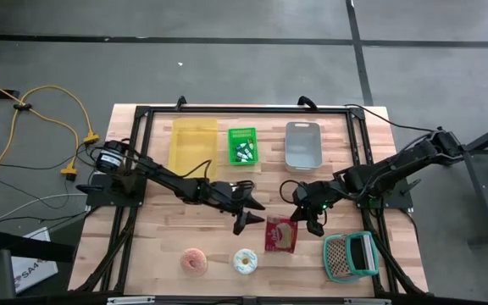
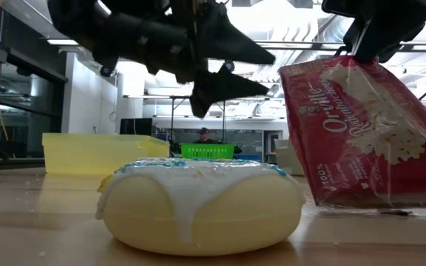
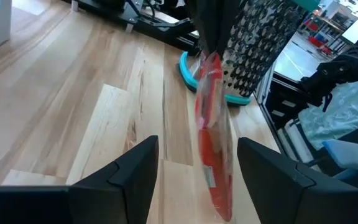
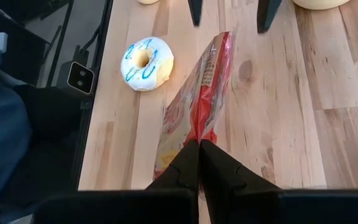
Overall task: Pick & Place Food Item
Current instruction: Put the popcorn bag into the yellow bin
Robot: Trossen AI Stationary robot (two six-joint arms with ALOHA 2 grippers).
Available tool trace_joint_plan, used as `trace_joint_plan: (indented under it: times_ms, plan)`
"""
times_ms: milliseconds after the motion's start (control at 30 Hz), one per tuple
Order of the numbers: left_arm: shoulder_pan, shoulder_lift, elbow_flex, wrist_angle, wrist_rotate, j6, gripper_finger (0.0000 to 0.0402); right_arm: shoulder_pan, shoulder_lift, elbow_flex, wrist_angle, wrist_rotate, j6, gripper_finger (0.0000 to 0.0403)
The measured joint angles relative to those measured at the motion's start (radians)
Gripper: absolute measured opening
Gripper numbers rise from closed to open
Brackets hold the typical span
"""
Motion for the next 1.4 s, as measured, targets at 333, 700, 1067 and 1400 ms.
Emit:
trace_joint_plan:
  times_ms: [333, 700, 1067, 1400]
  plan:
    - [0.000, 0.129, 0.000, 0.227, 0.030, -0.027, 0.0214, 0.000, 0.000, 0.000, 0.000, -0.001, -0.001, 0.0002]
    - [-0.003, 0.229, 0.056, 0.356, 0.027, -0.029, 0.0214, 0.000, 0.000, 0.000, 0.008, -0.001, -0.004, 0.0002]
    - [-0.011, 0.230, 0.063, 0.355, 0.030, -0.029, 0.0154, 0.000, 0.000, 0.000, 0.007, -0.001, -0.004, 0.0002]
    - [-0.011, 0.230, 0.063, 0.355, 0.030, -0.029, 0.0027, 0.000, 0.000, 0.000, 0.008, -0.005, -0.004, 0.0002]
